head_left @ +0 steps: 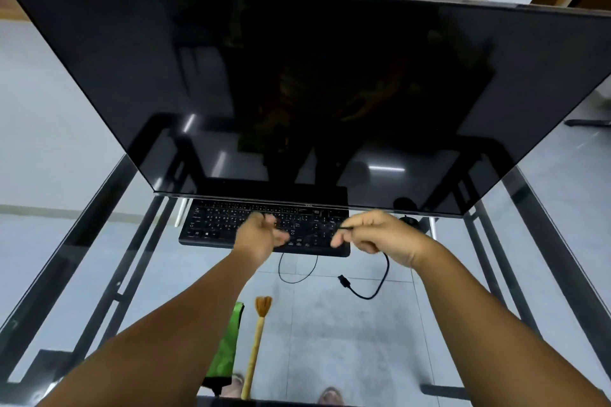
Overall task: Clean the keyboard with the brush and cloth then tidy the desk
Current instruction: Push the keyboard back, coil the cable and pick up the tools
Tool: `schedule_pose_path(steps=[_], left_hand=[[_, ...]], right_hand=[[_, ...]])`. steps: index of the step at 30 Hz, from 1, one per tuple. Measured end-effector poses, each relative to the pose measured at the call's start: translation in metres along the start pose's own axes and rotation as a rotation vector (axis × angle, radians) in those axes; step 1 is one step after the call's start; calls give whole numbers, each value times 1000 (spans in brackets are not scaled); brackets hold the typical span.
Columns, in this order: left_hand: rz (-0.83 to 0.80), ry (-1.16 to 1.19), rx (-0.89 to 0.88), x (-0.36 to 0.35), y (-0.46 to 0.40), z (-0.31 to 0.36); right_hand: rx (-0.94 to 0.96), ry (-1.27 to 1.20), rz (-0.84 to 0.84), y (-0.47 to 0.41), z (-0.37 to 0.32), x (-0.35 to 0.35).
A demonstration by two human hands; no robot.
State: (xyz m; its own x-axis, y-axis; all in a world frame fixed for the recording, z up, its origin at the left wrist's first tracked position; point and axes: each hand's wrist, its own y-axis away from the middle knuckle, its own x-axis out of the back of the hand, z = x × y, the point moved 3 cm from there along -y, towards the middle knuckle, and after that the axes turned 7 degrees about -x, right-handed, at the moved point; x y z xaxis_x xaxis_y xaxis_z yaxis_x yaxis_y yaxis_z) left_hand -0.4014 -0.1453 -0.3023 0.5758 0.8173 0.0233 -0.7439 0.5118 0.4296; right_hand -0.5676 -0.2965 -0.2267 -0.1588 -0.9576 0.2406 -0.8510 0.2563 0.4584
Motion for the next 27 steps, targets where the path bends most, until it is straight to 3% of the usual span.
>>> schedule_pose_path(steps=[5, 9, 12, 16, 20, 27], left_hand=[[-595, -179, 104, -22, 38, -8], [-653, -48, 154, -26, 46, -5], [-654, 155, 154, -23, 42, 4], [-590, 462, 164, -14, 32, 19], [-450, 684, 135, -11, 22, 29], [85, 851, 46, -4, 4, 33]], right_hand=[[73, -97, 276, -19, -4, 20], [13, -29, 634, -40, 20, 33], [-80, 24, 758, -49, 49, 35], [-205, 75, 669, -52, 78, 24], [-304, 138, 353, -46, 84, -1], [-445, 310, 6, -33, 96, -25]])
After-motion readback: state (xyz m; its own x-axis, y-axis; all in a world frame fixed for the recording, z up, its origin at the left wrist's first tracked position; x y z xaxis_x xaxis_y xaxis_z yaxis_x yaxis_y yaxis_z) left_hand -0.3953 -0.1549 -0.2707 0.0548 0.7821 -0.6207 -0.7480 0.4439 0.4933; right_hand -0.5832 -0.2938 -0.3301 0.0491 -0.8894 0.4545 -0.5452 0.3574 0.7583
